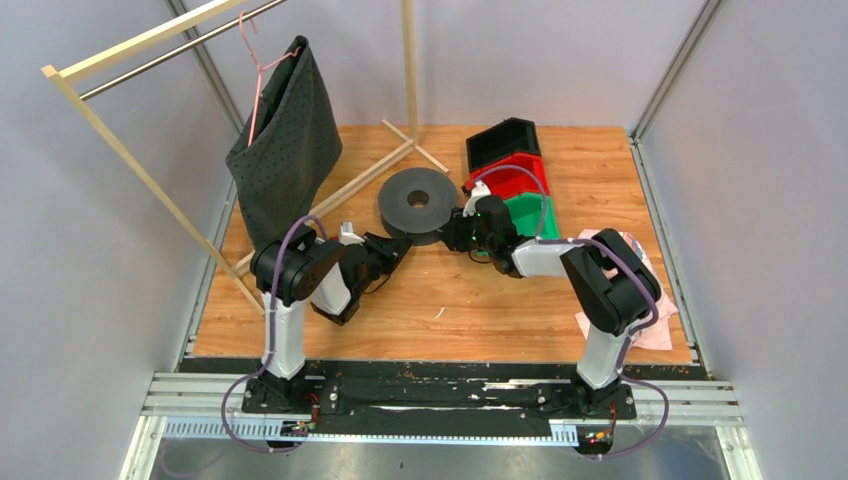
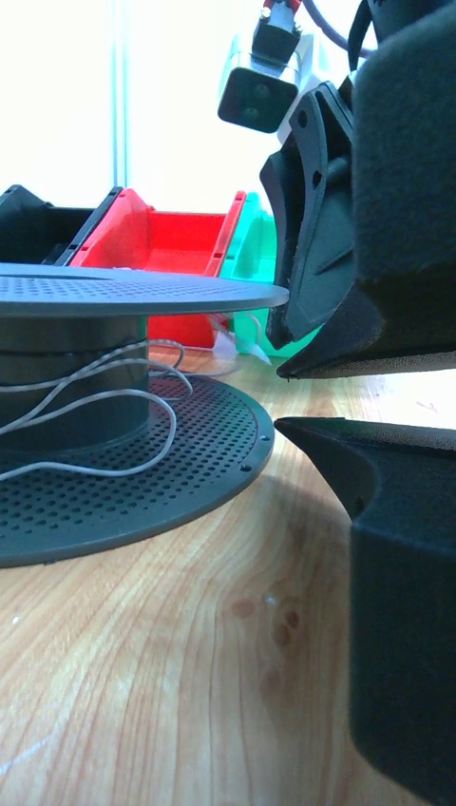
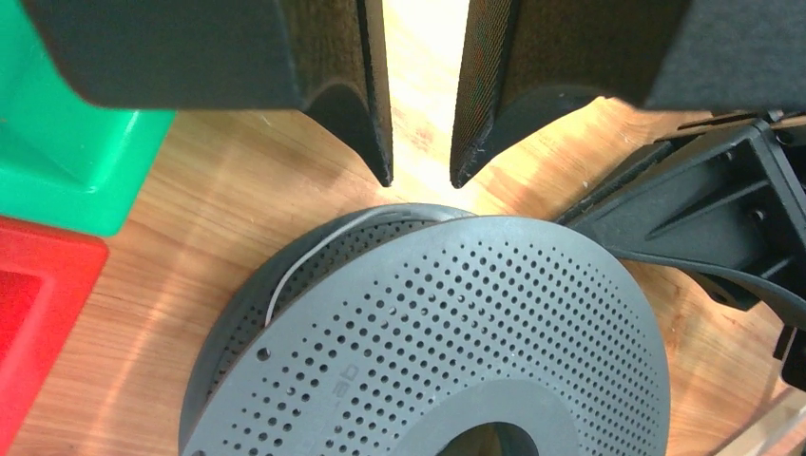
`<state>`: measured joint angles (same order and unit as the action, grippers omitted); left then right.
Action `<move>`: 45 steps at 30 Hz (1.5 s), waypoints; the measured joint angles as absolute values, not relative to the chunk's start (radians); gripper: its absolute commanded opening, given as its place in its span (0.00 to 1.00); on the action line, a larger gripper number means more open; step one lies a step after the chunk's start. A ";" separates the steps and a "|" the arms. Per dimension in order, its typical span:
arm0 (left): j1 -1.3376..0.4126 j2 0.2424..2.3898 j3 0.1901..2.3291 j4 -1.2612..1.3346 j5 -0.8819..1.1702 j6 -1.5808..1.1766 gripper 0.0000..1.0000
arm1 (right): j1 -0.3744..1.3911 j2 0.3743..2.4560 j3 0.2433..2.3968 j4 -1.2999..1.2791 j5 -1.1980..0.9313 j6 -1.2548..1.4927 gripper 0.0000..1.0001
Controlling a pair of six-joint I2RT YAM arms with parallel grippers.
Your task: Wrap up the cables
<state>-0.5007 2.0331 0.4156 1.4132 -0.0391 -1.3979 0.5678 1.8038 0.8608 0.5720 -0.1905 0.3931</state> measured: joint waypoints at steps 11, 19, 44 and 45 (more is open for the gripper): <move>-0.501 1.953 0.403 1.379 -0.014 -1.395 0.22 | 0.567 1.624 0.808 0.417 -0.112 0.331 0.43; -0.501 1.804 0.351 1.272 0.023 -1.374 0.23 | 0.557 1.467 0.803 0.318 -0.069 0.293 0.52; -0.612 1.077 1.234 -0.426 -0.208 -0.413 0.52 | 0.415 1.064 1.231 -0.354 0.394 -0.012 1.00; -0.630 1.084 1.258 -0.450 -0.230 -0.388 0.53 | 0.395 1.080 1.252 -0.383 0.392 0.010 1.00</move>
<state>-0.6304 1.0843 1.2575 -0.4503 -0.2298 -0.3882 0.3954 1.0798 1.2518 -0.3828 0.3916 0.0105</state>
